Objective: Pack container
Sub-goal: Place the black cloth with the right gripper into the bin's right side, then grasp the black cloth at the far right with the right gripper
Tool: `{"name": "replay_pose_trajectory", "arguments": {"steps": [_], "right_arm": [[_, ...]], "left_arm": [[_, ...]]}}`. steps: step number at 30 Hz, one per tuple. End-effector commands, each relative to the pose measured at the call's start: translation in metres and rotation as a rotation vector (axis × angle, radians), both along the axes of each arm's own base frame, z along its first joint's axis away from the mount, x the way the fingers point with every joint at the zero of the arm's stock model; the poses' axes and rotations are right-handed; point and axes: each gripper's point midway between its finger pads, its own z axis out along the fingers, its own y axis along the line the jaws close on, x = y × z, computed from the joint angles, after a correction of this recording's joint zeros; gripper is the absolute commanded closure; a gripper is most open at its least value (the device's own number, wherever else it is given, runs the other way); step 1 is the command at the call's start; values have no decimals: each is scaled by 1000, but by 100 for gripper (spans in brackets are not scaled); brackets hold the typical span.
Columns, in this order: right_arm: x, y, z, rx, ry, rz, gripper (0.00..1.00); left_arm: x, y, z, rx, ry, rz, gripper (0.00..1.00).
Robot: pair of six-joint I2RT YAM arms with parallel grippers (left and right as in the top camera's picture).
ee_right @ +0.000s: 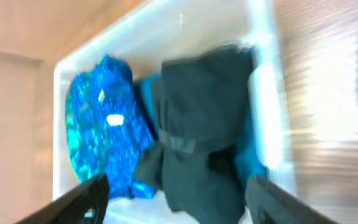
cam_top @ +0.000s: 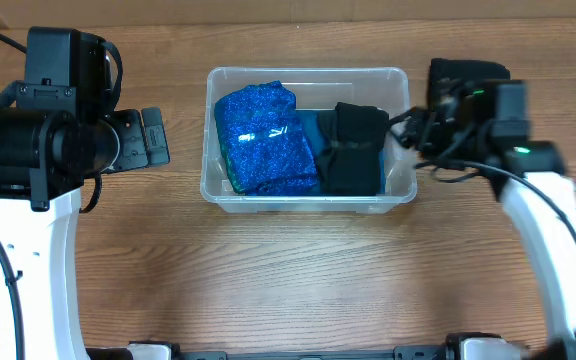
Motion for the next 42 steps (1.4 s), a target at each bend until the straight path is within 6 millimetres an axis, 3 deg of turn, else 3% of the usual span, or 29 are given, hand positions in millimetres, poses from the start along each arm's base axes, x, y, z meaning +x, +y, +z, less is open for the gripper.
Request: {"name": "replay_pose_trajectory", "arguments": {"steps": [1,3,7,11,14,17,22,25,29,34,35,37,39,42], "right_arm": [[-14,-76,43,-162,-77,-228,13],[-27,-117,36,-180,-18,-352,8],[-52,-208,1,-143,149,-625,2],[-71,-293,-64,-143,339,-838,2],[-82,-334,-104,-184,409,-874,1],[-87,-352,-131,-191,438,-851,1],[-82,-363,-161,-217,448,-793,2],[-85,-360,-179,-208,490,-757,2],[-89,-337,-203,-124,571,-704,6],[-80,-295,-208,-20,584,-596,13],[-79,-289,-210,-20,592,-582,20],[-77,-281,-212,-21,600,-560,47],[-77,-275,-213,-14,615,-554,80],[-77,-270,-198,1,596,-552,93]], "left_arm": [[1,4,0,17,2,1,0],[1,4,0,17,2,1,0],[1,4,0,17,2,1,0],[1,4,0,17,2,1,0],[1,4,0,17,2,1,0],[1,4,0,17,2,1,0],[1,4,0,17,2,1,0],[1,4,0,17,2,1,0],[1,4,0,17,2,1,0],[1,4,0,17,2,1,0],[1,4,0,17,2,1,0],[1,4,0,17,2,1,0],[1,4,0,17,2,1,0],[1,4,0,17,2,1,0]]}}
